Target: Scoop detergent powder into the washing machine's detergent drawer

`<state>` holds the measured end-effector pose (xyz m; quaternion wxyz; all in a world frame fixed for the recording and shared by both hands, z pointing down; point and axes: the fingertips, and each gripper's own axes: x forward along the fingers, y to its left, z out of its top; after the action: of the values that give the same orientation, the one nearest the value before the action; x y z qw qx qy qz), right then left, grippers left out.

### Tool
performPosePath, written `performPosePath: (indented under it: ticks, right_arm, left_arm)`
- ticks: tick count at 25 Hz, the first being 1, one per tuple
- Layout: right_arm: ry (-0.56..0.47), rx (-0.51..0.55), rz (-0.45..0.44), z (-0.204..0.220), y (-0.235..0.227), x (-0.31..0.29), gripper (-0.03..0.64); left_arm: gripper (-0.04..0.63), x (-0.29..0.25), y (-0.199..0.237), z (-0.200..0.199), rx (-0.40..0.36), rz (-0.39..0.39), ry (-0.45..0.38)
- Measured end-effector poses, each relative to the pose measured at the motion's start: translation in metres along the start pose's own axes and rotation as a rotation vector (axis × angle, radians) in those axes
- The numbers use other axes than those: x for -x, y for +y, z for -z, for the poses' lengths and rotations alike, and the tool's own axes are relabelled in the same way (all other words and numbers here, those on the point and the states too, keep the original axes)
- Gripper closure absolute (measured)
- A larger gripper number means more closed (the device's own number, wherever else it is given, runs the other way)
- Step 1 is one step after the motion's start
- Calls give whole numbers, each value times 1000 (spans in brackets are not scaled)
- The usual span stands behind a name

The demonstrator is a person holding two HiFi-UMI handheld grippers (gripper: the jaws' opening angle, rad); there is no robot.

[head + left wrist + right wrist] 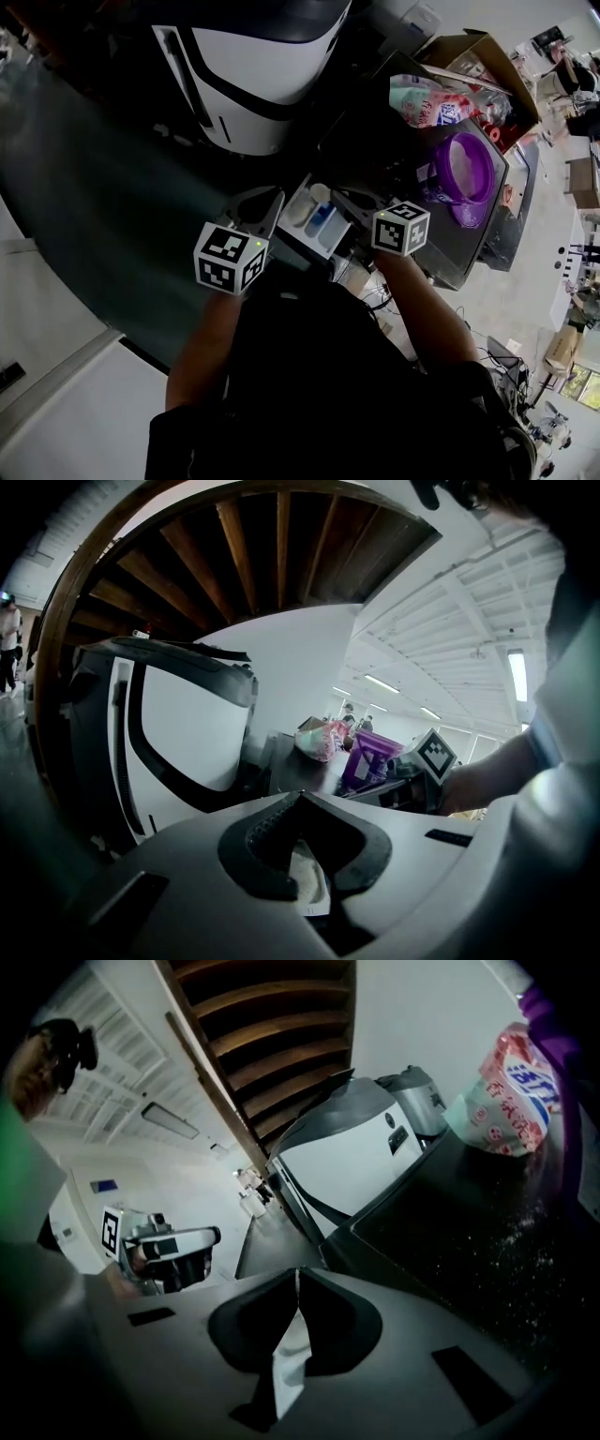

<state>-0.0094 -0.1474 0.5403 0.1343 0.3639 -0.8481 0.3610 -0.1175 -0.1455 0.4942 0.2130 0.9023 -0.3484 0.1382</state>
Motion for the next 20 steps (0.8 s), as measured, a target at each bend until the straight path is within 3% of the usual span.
performPosePath:
  ticks: [7,20]
  right_arm:
    - [77,160,56,10,-1,-9,597]
    - [145,432,78,7,14,-19,597]
  left_arm:
    - [588,0,-1,3,17,-8,-8]
    - [588,4,7,2,41,-32,-16]
